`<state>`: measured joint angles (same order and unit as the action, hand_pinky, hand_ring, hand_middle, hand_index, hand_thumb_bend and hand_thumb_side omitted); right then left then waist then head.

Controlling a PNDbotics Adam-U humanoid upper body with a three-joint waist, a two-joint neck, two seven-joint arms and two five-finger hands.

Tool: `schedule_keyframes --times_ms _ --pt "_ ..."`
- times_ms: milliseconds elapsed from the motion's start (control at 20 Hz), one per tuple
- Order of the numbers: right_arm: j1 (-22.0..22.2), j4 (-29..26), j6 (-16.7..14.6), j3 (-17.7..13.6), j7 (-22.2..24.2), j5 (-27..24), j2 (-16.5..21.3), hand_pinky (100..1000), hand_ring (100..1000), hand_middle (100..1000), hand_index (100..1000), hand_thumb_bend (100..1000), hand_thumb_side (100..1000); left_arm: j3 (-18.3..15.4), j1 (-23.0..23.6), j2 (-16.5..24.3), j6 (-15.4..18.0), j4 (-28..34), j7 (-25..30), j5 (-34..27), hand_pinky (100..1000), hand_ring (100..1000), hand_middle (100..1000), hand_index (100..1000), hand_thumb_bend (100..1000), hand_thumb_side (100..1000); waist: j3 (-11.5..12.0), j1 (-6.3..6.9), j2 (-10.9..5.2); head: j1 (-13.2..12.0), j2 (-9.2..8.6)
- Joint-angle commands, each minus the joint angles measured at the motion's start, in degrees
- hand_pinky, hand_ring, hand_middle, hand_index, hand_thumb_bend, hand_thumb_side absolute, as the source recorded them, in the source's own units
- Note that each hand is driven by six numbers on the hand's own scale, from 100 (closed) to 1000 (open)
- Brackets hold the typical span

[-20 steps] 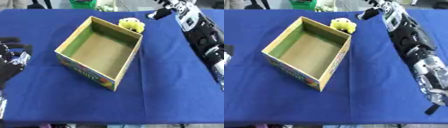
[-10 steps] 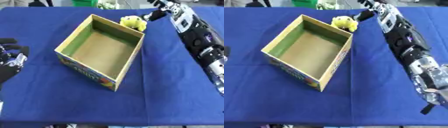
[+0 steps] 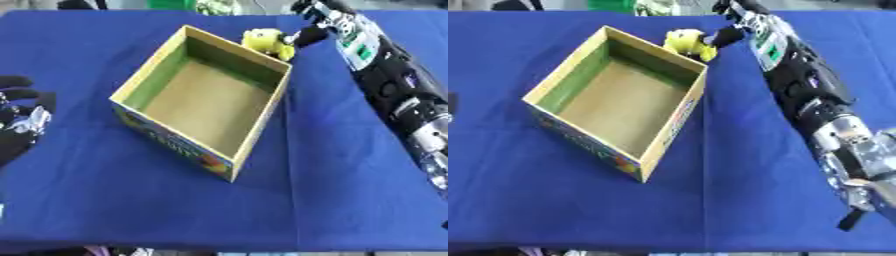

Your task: Pick up objects on the table and place them in the box.

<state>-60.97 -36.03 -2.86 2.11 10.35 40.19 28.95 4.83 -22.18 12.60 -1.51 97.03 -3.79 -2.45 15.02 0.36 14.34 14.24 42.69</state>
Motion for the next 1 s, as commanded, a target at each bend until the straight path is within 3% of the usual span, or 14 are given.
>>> schedule_keyframes --times_ms 50,550,1000 --pt "-1.1 -0.3 -0.5 -0.2 1.2 -0.4 0.8 779 824 797 855 393 282 0.1 -0.8 0.6 0.1 1.0 0.2 -0.1 496 645 618 641 412 100 0.1 0.04 -0.90 0.1 -0.49" --pt "-1.2 -0.9 -2.4 0.1 5.6 -1.7 0.2 782 824 793 853 378 313 0.0 -0.9 0.6 0.1 1.1 0.3 -0.1 496 645 618 641 413 100 0.3 -0.32 -1.00 0.1 -0.30" --pt "-1.6 -2.3 -3.9 0.3 9.5 -5.9 0.4 778 810 775 846 349 330 -0.1 -1.0 0.6 0.2 1.1 0.2 0.0 497 646 617 641 411 100 0.2 -0.71 -1.06 -0.1 -0.04"
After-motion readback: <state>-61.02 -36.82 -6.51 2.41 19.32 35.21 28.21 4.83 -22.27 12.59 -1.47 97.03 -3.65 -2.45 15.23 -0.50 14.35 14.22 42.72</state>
